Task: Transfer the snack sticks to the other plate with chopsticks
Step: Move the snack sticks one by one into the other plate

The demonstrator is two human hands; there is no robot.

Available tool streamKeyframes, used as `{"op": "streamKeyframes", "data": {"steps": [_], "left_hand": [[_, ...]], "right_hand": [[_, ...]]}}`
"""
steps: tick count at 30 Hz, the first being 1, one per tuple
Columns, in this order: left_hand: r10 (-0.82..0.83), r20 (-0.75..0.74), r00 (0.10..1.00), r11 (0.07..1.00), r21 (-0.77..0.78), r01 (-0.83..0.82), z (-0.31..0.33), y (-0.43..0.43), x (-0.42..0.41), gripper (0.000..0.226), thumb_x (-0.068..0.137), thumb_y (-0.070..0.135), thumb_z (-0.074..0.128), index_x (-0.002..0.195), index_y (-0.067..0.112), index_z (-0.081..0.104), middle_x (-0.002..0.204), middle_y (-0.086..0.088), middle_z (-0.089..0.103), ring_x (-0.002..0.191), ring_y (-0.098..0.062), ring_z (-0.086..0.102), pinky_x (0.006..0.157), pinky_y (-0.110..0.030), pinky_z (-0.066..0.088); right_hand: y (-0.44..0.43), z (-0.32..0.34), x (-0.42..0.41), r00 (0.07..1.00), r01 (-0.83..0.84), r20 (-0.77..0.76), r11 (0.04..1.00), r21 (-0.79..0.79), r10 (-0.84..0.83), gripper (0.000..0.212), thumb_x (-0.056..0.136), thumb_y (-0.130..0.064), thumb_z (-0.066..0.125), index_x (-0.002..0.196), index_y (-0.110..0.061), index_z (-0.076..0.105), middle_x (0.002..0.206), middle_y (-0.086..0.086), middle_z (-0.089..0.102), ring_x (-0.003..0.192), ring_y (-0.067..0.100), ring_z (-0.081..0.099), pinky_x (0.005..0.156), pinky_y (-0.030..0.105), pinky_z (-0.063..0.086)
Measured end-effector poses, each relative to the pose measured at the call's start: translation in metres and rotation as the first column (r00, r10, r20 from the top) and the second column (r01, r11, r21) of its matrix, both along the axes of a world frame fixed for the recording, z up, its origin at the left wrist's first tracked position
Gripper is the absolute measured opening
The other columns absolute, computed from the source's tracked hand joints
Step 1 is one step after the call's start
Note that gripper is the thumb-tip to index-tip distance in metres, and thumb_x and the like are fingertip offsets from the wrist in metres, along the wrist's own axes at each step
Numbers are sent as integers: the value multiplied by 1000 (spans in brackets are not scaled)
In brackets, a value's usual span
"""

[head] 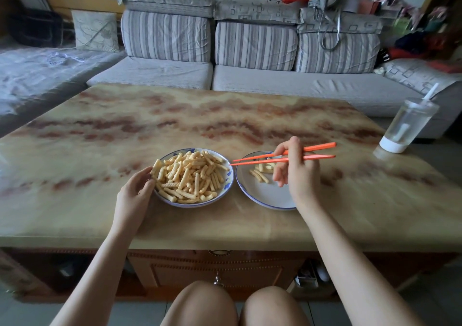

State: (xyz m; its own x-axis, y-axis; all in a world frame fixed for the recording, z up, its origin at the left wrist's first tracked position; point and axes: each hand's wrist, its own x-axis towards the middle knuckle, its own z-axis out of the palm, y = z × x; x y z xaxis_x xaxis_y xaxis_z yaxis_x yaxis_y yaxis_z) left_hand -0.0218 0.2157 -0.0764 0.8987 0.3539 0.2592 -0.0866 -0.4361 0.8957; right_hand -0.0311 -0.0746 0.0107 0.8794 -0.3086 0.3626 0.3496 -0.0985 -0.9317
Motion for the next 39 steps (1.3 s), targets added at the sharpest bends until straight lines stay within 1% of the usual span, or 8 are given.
{"op": "streamKeyframes", "data": {"steps": [5,8,15,18,21,29,35,39], "left_hand": [[3,6,1000,1000,13,-3,1,-1,-1,35,92,9,54,125,16,61,119,1,64,106,-6,53,89,-20,36],[-2,7,1000,1000,12,2,1,0,-1,35,92,9,54,125,16,61,120,-1,64,107,-7,54,89,-21,37],[-3,1,1000,1000,10,3,1,1,-1,35,92,10,54,126,17,60,120,0,64,106,-6,54,87,-19,36],[-4,1,1000,1000,15,4,0,1,0,35,92,10,54,126,16,60,121,-1,64,107,-7,54,88,-20,36],[-1,-3,1000,1000,16,1,1,1,-1,35,92,10,53,126,16,60,121,-1,64,107,-7,53,89,-21,37],[-2,1,1000,1000,21,2,3,-2,-3,36,93,10,53,127,15,59,122,-3,63,106,-7,52,90,-22,37],[-3,2,1000,1000,9,3,3,-2,-3,35,92,10,53,126,16,60,121,-2,63,107,-8,53,90,-22,37],[-3,2,1000,1000,8,3,4,-2,-2,35,92,9,53,126,15,60,120,-2,63,106,-8,53,89,-22,36]], "right_hand": [[16,-7,5,999,-43,-37,994,-98,39,46,104,-28,33,67,-13,55,40,9,49,35,25,41,38,25,34],[20,-10,8,998,-39,-61,992,-116,32,46,104,-30,33,67,-14,56,39,6,50,35,23,42,39,25,35],[13,-6,0,1000,-9,2,998,-69,9,48,105,-26,31,65,-9,52,39,12,47,31,20,40,36,22,32],[3,3,-5,999,16,44,999,-41,-15,47,105,-23,30,66,-8,50,35,3,44,30,18,38,34,20,30],[-12,10,-10,995,68,69,997,-36,-66,47,105,-23,30,65,-10,51,36,2,44,33,20,41,34,19,31],[-54,4,-11,976,218,-15,976,-23,-219,45,103,-25,33,66,-10,52,38,4,49,33,18,44,35,21,36],[-61,0,-13,971,238,-38,971,5,-238,39,99,-23,35,68,-8,54,38,4,49,35,20,44,39,23,37],[-50,2,-10,978,207,-15,978,31,-207,43,102,-25,33,67,-10,54,40,7,50,35,22,43,39,22,35]]}}
